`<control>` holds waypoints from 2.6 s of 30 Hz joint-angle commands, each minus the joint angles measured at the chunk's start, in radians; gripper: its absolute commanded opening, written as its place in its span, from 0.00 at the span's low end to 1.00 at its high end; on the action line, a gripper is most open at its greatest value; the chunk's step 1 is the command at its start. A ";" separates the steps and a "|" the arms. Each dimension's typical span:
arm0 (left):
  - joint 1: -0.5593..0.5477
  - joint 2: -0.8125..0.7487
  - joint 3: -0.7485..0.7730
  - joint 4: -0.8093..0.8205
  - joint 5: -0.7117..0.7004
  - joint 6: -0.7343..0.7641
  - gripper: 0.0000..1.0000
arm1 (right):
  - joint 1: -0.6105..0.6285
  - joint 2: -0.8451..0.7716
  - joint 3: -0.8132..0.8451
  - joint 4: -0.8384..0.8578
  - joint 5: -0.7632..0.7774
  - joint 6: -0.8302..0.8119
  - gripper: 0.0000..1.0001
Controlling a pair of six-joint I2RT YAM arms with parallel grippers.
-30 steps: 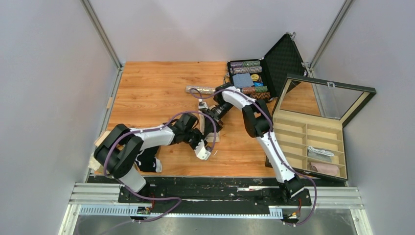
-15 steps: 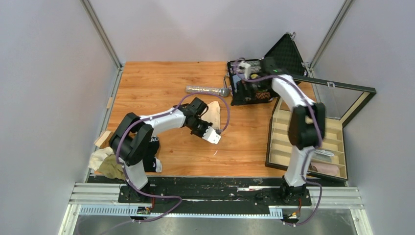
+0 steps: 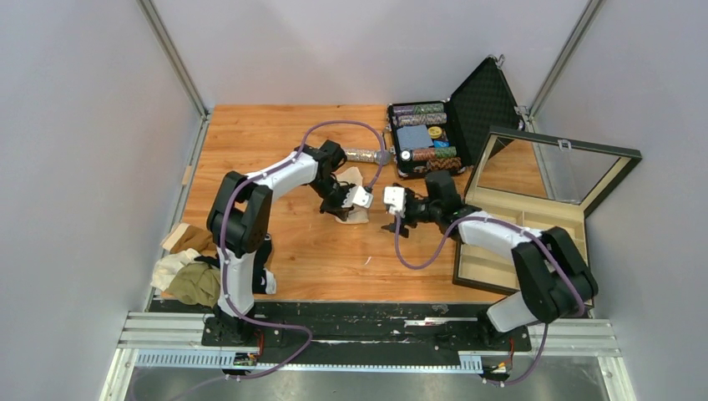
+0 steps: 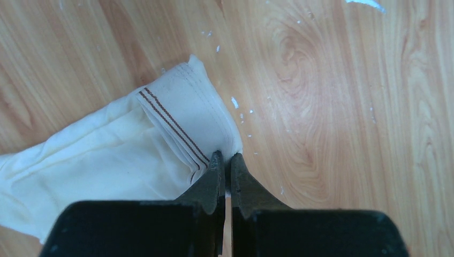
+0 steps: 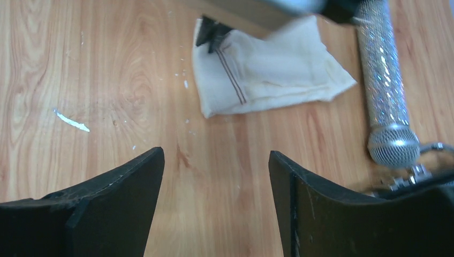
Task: Roll the underwear
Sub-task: Roll the underwear to the center of the board.
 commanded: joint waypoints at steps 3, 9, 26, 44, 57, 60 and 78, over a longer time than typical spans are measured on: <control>0.017 0.035 0.079 -0.161 0.088 0.013 0.00 | 0.144 0.144 -0.040 0.426 0.062 -0.197 0.74; 0.037 0.038 0.091 -0.162 0.115 -0.009 0.00 | 0.222 0.288 -0.004 0.539 0.096 -0.236 0.68; 0.054 0.017 0.074 -0.125 0.139 -0.039 0.00 | 0.269 0.387 -0.003 0.584 0.141 -0.282 0.52; 0.073 -0.020 0.033 -0.073 0.140 -0.164 0.00 | 0.251 0.358 0.075 0.310 0.243 -0.350 0.00; 0.072 -0.093 -0.146 0.122 0.187 -0.826 0.00 | 0.198 0.269 0.396 -0.785 0.094 -0.549 0.00; 0.073 -0.115 -0.214 0.158 0.219 -0.946 0.00 | 0.198 0.344 0.492 -0.951 0.089 -0.561 0.00; 0.091 -0.226 -0.552 0.436 0.128 -1.372 0.06 | 0.213 0.756 0.919 -1.484 -0.024 -0.644 0.00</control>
